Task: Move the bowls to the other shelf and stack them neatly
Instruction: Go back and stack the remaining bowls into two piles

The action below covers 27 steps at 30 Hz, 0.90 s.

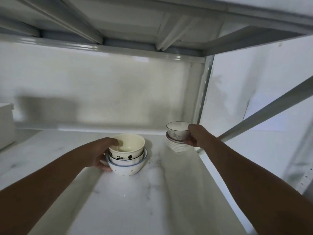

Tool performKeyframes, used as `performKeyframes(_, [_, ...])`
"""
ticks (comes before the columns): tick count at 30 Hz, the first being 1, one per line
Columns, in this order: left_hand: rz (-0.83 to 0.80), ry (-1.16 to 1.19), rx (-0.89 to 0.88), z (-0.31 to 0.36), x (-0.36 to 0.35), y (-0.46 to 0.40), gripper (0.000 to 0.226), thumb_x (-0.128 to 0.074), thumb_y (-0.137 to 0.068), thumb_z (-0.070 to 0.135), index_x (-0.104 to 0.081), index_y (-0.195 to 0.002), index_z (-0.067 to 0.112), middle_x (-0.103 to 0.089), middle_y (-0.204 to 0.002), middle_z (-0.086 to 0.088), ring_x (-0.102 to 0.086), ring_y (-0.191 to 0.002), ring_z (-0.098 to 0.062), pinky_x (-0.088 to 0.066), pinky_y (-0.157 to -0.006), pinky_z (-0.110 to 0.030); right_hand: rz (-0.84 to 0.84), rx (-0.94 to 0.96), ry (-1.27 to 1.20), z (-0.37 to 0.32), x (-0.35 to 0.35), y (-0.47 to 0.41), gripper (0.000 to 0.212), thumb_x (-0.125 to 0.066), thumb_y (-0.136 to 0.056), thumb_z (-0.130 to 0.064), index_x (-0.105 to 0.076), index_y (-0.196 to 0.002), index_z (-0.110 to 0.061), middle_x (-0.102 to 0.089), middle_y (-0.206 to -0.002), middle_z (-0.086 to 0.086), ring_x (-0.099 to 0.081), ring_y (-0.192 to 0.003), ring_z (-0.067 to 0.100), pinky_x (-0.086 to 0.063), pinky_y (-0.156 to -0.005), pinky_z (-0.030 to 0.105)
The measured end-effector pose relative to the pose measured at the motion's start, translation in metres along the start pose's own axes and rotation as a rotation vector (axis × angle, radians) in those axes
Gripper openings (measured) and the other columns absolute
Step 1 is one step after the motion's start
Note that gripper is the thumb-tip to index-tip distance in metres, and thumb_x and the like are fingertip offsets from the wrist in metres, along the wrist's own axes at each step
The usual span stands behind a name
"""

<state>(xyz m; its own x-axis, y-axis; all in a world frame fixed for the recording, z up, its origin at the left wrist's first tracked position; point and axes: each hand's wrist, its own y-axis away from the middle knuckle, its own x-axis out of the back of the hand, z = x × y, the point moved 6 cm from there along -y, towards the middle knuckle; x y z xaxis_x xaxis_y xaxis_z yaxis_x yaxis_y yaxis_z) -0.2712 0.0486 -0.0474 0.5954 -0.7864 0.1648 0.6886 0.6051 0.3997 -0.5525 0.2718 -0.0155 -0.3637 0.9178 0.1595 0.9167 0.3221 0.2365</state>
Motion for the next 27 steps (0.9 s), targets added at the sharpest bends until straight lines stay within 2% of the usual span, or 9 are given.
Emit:
performKeyframes(4, [-0.056, 0.071, -0.027, -0.005, 0.001, 0.001, 0.044, -0.059, -0.087, 0.045, -0.061, -0.114, 0.01, -0.061, -0.103, -0.015, -0.061, -0.085, -0.03, -0.058, -0.073, -0.05, 0.05, 0.016, 0.134, 0.0, 0.006, 0.004, 0.022, -0.041, -0.087, -0.018, -0.054, -0.101, -0.008, -0.057, -0.065, 0.013, -0.052, -0.032, 0.018, -0.032, -0.034, 0.012])
performKeyframes(6, [-0.085, 0.106, -0.063, -0.009, 0.001, 0.002, 0.05, -0.058, -0.087, 0.054, -0.062, -0.118, 0.015, -0.064, -0.115, -0.016, -0.064, -0.096, -0.033, -0.056, -0.083, -0.056, 0.062, 0.036, 0.16, 0.0, 0.007, 0.007, 0.019, -0.04, -0.087, -0.018, -0.055, -0.093, -0.008, -0.053, -0.057, 0.011, -0.046, -0.033, 0.017, -0.028, -0.035, 0.012])
performKeyframes(10, [-0.234, 0.12, -0.16, -0.017, -0.002, 0.006, 0.061, -0.058, -0.079, 0.066, -0.063, -0.124, 0.024, -0.068, -0.123, -0.005, -0.064, -0.115, -0.026, -0.054, -0.09, -0.05, 0.15, 0.119, 0.155, 0.005, 0.015, 0.006, 0.032, -0.035, -0.094, -0.031, -0.053, -0.084, -0.007, -0.058, -0.068, 0.015, -0.05, -0.046, 0.023, -0.036, -0.038, 0.018])
performKeyframes(12, [-0.314, 0.089, -0.237, -0.022, -0.004, 0.009, 0.074, -0.07, -0.068, 0.068, -0.059, -0.129, 0.026, -0.066, -0.128, 0.001, -0.062, -0.119, -0.017, -0.052, -0.095, -0.046, 0.255, 0.233, 0.305, 0.008, 0.022, 0.002, 0.039, -0.023, -0.093, -0.03, -0.054, -0.085, -0.007, -0.065, -0.084, 0.02, -0.062, -0.065, 0.03, -0.05, -0.054, 0.028])
performKeyframes(15, [-0.349, 0.035, -0.361, -0.028, -0.006, 0.015, 0.089, -0.088, -0.058, 0.048, -0.048, -0.136, 0.029, -0.06, -0.134, 0.005, -0.058, -0.123, -0.012, -0.049, -0.101, -0.042, 0.292, 0.343, 0.457, 0.026, 0.019, -0.001, 0.035, -0.033, -0.096, -0.024, -0.059, -0.108, -0.004, -0.062, -0.106, 0.016, -0.059, -0.092, 0.03, -0.044, -0.071, 0.033])
performKeyframes(17, [-0.334, -0.077, -0.453, -0.027, -0.014, 0.023, 0.084, -0.087, -0.067, 0.028, -0.042, -0.138, 0.031, -0.061, -0.133, 0.007, -0.058, -0.124, -0.012, -0.049, -0.102, -0.038, 0.211, 0.378, 0.334, 0.036, 0.008, -0.001, 0.041, -0.051, -0.087, -0.019, -0.054, -0.123, 0.0, -0.06, -0.107, 0.011, -0.059, -0.101, 0.032, -0.045, -0.077, 0.036])
performKeyframes(21, [-0.196, -0.074, -0.668, -0.01, -0.029, 0.042, 0.07, -0.083, -0.062, -0.006, -0.054, -0.116, 0.029, -0.072, -0.109, 0.017, -0.066, -0.1, 0.001, -0.052, -0.077, -0.013, -0.051, 0.379, -0.019, 0.044, -0.013, -0.003, 0.07, -0.055, -0.047, -0.004, -0.041, -0.115, -0.01, -0.049, -0.091, -0.002, -0.05, -0.083, 0.018, -0.042, -0.06, 0.027])
performKeyframes(25, [-0.132, -0.053, -0.732, -0.007, -0.035, 0.045, 0.067, -0.074, -0.067, -0.022, -0.055, -0.109, 0.026, -0.073, -0.097, 0.023, -0.067, -0.089, 0.007, -0.05, -0.072, -0.008, -0.149, 0.447, -0.055, 0.045, -0.019, -0.011, 0.097, -0.087, -0.042, -0.001, -0.038, -0.124, -0.016, -0.054, -0.107, -0.005, -0.057, -0.094, 0.01, -0.054, -0.078, 0.034])
performKeyframes(27, [-0.147, -0.047, -0.748, -0.006, -0.034, 0.048, 0.062, -0.071, -0.07, -0.021, -0.058, -0.111, 0.024, -0.074, -0.102, 0.016, -0.068, -0.092, 0.002, -0.051, -0.073, -0.01, -0.189, 0.465, -0.061, 0.043, -0.021, -0.009, 0.081, -0.091, -0.053, 0.009, -0.047, -0.115, -0.019, -0.059, -0.105, -0.007, -0.06, -0.092, 0.008, -0.055, -0.071, 0.022])
